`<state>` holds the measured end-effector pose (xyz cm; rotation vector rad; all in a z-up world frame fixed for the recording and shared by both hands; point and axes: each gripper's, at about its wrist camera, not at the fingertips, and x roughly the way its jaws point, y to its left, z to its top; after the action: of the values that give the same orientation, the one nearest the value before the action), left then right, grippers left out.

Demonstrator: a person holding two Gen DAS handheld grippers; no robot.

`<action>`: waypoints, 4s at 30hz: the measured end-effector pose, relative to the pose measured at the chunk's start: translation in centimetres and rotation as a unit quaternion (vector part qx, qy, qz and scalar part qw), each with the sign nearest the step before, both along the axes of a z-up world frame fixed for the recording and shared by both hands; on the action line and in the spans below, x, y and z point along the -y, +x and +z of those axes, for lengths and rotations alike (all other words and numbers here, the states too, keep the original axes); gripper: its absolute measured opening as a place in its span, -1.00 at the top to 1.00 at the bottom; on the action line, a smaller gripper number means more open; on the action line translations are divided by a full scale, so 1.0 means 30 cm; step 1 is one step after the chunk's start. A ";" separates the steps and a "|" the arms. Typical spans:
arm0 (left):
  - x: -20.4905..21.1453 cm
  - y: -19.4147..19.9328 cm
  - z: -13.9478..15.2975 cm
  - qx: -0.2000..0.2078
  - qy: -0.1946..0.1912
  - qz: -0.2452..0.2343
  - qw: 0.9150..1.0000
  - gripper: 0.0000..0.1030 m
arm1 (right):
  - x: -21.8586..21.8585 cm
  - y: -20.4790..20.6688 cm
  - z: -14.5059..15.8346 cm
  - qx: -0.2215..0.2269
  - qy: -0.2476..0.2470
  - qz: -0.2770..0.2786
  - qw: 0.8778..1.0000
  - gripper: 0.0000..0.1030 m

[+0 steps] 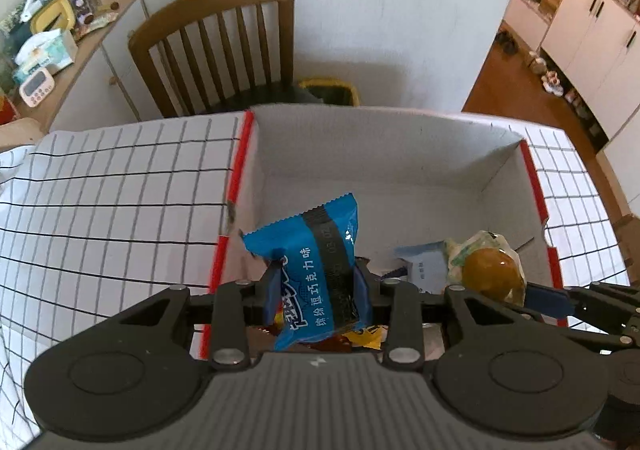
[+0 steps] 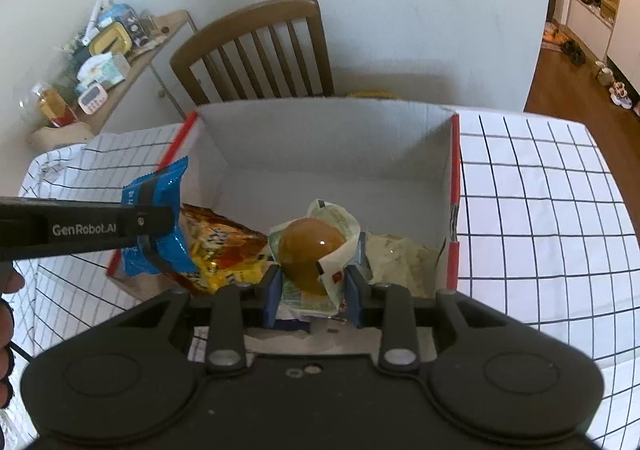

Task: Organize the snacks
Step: 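Carry blue wafer pack and wrapped yellow cake into the red box with both tools, then open both tools to release the packs and withdraw from the box, then grasp the purple candy with left tool while right grasps the Oreo bag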

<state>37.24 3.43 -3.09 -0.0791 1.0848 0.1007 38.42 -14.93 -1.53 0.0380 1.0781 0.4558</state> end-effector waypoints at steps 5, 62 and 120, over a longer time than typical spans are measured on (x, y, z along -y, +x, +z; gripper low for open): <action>0.030 0.034 -0.054 -0.011 0.000 -0.013 1.000 0.30 | -0.011 0.030 -0.054 -0.018 -0.005 -0.001 1.000 0.39; 0.012 -0.400 0.177 0.079 -0.027 -0.052 0.995 -0.43 | 0.079 -0.295 0.187 0.045 0.028 0.019 0.998 -0.72; 0.044 -0.593 -0.383 -0.151 -0.058 -0.001 0.987 -0.42 | 0.082 -0.312 -0.213 -0.116 -0.042 0.027 0.992 -0.86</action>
<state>19.47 2.11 -14.57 -0.1711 1.3932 0.0484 29.06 -17.38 -7.93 -0.0136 1.3289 0.4615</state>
